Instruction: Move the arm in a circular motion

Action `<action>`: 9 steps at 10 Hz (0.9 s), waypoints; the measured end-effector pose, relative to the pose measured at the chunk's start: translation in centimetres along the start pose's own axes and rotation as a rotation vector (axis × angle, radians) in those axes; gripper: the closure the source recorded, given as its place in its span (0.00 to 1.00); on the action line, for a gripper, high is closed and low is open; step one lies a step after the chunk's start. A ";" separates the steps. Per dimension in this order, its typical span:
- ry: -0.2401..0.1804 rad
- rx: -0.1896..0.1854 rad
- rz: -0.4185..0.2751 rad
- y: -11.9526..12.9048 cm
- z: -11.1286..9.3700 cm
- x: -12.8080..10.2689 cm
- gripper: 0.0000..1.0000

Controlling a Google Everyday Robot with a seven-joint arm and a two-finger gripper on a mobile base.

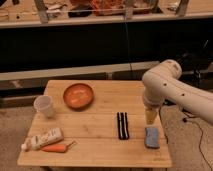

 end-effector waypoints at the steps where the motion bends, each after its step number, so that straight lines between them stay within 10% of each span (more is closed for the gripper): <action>1: -0.007 0.000 -0.011 0.2 0.0 -1.5 0.20; 9: -0.019 -0.017 -0.040 2.4 -0.2 -5.8 0.20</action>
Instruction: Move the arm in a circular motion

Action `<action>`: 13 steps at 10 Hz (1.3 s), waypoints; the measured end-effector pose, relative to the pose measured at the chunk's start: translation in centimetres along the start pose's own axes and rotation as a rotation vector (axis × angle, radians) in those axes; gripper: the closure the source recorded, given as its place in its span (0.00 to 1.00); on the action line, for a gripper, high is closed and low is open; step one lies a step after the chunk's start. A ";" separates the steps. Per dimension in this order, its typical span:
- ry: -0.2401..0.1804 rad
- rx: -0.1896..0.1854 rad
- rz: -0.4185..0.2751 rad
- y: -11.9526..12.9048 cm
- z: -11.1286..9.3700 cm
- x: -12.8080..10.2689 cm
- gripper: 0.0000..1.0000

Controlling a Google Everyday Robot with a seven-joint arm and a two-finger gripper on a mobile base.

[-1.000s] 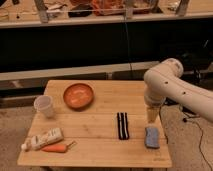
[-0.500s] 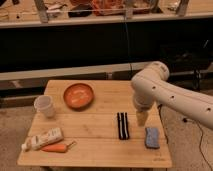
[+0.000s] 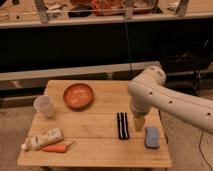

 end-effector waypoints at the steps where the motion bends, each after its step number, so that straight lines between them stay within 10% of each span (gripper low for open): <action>1: 0.000 0.000 -0.011 -0.2 -0.1 -1.6 0.20; 13: 0.018 -0.006 -0.138 -3.2 0.0 -11.7 0.20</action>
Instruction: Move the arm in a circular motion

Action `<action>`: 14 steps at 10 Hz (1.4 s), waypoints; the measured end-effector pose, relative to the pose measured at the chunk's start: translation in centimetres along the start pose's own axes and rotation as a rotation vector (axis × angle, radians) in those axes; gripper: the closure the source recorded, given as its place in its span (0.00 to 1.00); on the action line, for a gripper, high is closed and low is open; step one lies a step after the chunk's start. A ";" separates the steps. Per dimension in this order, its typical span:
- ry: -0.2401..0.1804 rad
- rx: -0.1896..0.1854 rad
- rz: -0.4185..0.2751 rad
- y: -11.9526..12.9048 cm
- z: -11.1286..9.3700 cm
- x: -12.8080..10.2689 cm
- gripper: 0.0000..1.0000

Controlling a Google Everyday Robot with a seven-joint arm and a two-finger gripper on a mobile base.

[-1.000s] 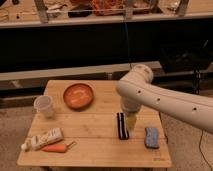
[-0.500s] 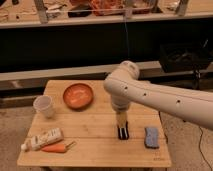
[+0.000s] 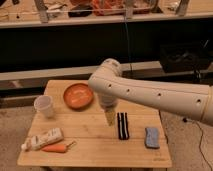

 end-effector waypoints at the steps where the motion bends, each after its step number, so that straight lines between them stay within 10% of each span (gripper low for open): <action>1: 0.001 0.003 0.000 -0.4 0.2 -0.3 0.20; 14: -0.026 0.008 0.018 -7.2 2.1 0.3 0.20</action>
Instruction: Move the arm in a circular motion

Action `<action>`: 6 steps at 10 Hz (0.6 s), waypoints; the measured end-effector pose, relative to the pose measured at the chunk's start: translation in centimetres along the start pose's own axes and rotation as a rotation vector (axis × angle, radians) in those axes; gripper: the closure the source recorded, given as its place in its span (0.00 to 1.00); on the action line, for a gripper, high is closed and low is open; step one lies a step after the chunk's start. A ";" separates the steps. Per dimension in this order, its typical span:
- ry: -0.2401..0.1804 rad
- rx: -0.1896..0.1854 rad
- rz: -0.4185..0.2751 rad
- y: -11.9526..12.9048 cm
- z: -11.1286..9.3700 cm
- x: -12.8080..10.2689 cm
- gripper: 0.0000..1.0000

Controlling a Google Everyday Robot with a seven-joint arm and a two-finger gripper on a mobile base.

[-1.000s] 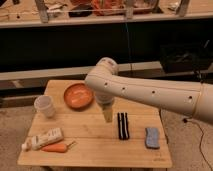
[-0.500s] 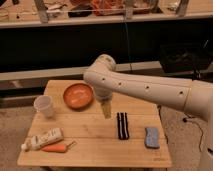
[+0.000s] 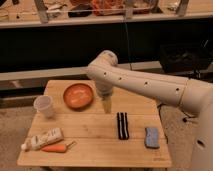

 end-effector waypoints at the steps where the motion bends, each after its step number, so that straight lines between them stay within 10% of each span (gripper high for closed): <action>1: -0.007 -0.002 0.007 -0.1 0.1 0.6 0.20; 6: -0.039 -0.015 0.065 -0.4 0.2 3.2 0.20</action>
